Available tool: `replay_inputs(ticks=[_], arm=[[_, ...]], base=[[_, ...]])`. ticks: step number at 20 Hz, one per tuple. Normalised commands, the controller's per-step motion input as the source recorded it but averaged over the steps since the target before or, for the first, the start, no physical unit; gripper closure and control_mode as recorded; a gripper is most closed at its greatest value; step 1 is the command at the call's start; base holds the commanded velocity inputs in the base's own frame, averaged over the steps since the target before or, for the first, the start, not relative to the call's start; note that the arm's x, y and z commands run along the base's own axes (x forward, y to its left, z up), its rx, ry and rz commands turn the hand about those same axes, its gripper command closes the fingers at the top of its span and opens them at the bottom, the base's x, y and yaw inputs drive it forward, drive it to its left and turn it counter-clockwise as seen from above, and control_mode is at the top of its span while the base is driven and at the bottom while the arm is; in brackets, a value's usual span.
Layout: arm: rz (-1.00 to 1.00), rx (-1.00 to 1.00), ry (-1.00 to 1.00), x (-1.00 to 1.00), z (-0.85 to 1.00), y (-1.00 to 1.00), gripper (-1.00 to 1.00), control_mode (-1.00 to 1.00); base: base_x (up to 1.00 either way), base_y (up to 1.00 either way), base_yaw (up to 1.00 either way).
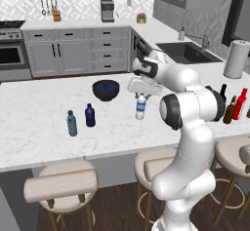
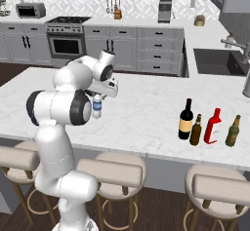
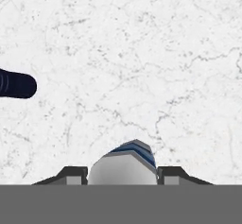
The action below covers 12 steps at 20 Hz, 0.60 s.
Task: Move the plastic bottles in the middle to the plastics group, and the glass bottles in the middle to the glass group.
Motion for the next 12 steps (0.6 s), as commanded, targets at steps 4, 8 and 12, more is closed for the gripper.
replay_inputs(ticks=[4,8,12], arm=[[0.09,0.00,0.00,-0.40,0.30,0.75,1.00,-1.00],[0.09,0.00,0.01,-0.31,0.21,0.78,1.00,-1.00],[0.06,0.00,0.02,-0.17,0.14,0.82,1.00,-1.00]], base=[[0.00,0.00,0.00],[0.00,0.00,0.00],[0.00,0.00,0.00]])
